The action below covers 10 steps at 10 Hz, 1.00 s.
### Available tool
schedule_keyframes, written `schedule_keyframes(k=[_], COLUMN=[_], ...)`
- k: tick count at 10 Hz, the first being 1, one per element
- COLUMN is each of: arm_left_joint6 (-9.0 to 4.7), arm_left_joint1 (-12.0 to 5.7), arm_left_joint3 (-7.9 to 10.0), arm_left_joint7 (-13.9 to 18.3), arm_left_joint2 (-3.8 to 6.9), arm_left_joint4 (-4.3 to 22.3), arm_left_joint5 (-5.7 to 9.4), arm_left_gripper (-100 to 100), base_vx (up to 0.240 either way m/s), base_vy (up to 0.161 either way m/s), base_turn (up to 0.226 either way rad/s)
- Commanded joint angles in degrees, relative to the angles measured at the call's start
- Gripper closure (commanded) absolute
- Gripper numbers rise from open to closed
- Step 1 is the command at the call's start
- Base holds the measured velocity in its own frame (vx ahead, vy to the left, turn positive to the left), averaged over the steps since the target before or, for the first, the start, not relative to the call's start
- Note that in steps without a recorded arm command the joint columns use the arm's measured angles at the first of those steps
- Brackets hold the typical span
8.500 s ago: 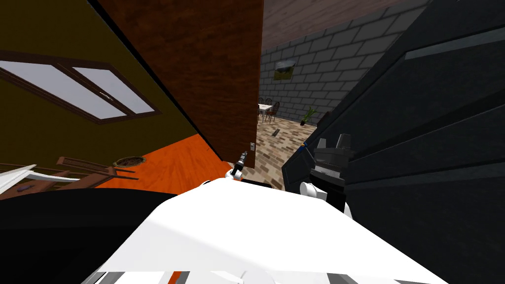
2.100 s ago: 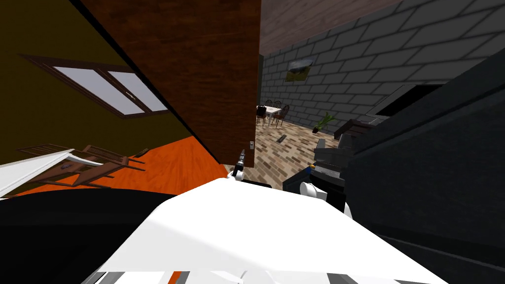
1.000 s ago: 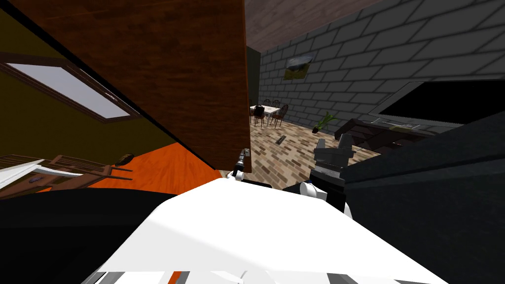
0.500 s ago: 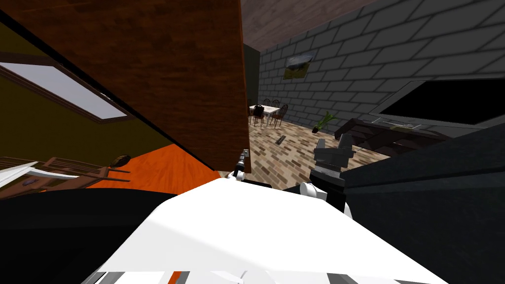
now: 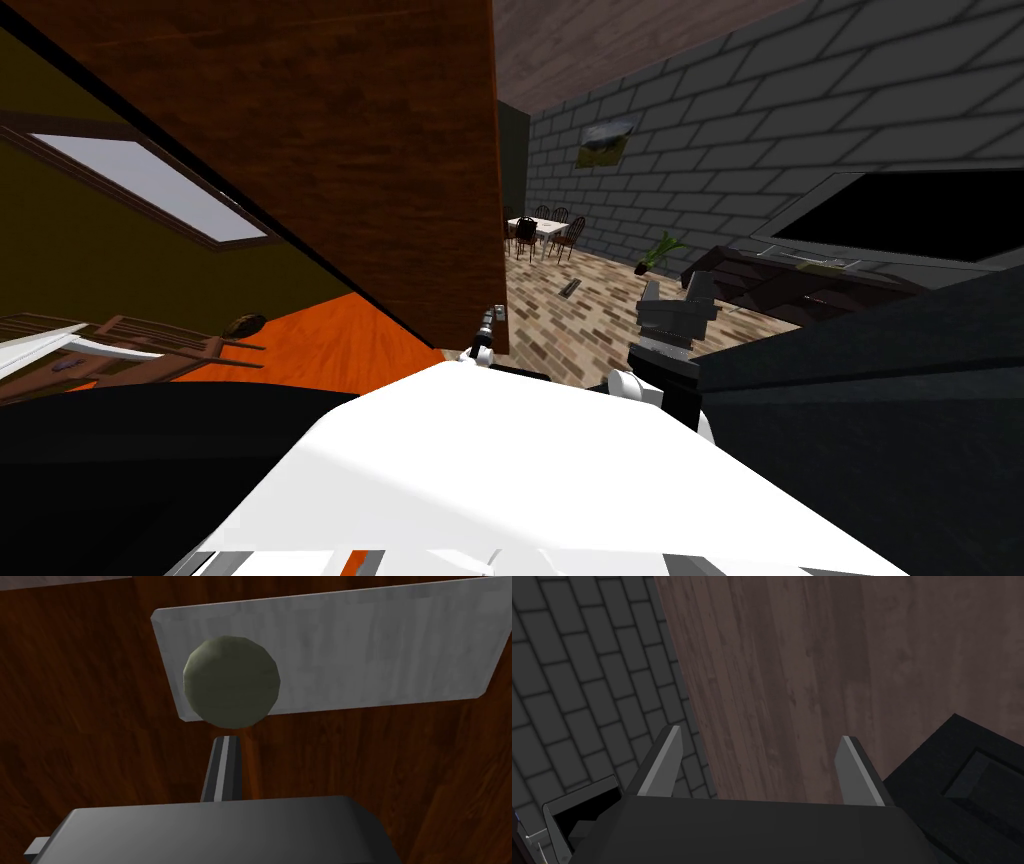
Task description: Push the door open
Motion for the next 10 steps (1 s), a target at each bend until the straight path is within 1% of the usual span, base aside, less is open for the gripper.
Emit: schedule_keyframes(k=[1,3,4,5,6,7,8,9,10], arm_left_joint6=[0.03,0.07,0.08,0.11,0.13,0.15,0.17,0.20,0.21], arm_left_joint1=[-0.02,-0.05,-0.06,-0.08,-0.09,-0.11,-0.12,-0.14,-0.15], arm_left_joint3=[-1.74,-4.43,-5.20,-6.85,-7.70,-9.40,-10.23,-11.84,-12.61], arm_left_joint7=[-0.55,-1.39,-1.64,-2.16,-2.43,-2.96,-3.22,-3.73,-3.97], arm_left_joint2=[0.89,1.54,1.63,1.64,1.55,1.24,1.00,0.38,0.02], arm_left_joint4=[-0.17,-0.44,-0.51,-0.68,-0.76,-0.93,-1.01,-1.17,-1.24], arm_left_joint5=[1.19,3.04,3.58,4.71,5.29,6.46,7.04,8.14,8.67], arm_left_gripper=[-100,-100,-100,-100,-100,-100,-100,-100,-100], base_vx=[0.035,-0.124,-0.098,-0.090,-0.091,-0.104,-0.102,-0.102,-0.100], base_vy=[0.009,0.077,0.056,0.053,0.036,0.024,0.021,0.006,-0.007], base_turn=[0.161,0.150,0.091,0.124,0.135,0.146,0.112,0.157,0.124])
